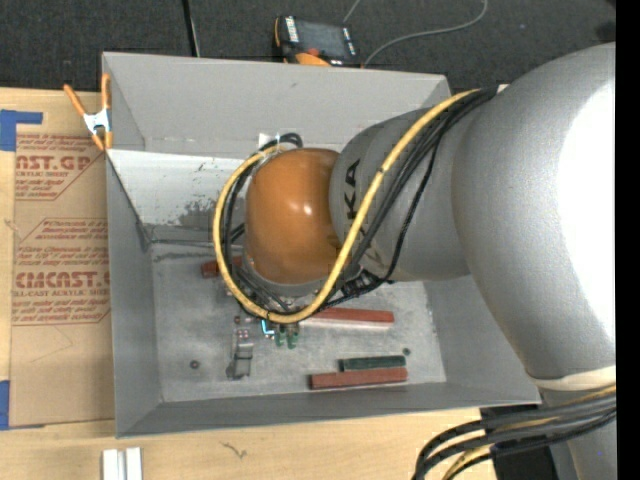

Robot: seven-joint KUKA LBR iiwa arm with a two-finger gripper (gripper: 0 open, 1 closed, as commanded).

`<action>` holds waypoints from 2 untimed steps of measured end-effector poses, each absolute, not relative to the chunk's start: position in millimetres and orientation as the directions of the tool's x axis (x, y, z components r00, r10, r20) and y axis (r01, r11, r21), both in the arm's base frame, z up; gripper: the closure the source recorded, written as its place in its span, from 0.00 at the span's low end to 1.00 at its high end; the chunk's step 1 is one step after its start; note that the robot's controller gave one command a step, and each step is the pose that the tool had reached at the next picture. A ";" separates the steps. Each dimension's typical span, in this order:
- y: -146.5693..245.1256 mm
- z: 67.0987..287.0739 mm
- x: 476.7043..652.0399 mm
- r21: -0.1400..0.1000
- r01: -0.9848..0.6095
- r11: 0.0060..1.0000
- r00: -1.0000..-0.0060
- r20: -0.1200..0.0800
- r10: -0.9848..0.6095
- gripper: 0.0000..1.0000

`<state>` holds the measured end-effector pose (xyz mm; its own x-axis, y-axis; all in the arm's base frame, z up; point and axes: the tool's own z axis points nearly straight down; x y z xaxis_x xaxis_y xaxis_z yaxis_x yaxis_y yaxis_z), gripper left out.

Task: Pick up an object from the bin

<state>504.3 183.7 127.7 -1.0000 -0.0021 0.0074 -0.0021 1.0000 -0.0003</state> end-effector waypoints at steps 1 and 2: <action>38.8 142.1 514.6 -0.002 -0.349 0.937 -0.937 0.000 -0.349 0.00; -2.5 66.7 536.8 0.002 -0.461 0.887 -0.887 0.003 -0.461 0.00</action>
Offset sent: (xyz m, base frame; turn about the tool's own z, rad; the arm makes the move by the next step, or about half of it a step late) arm 0.0099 -0.1418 0.0149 -0.3593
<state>536.8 -2.5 66.7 -0.8874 -0.4610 0.0026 -0.4610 0.8874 0.0018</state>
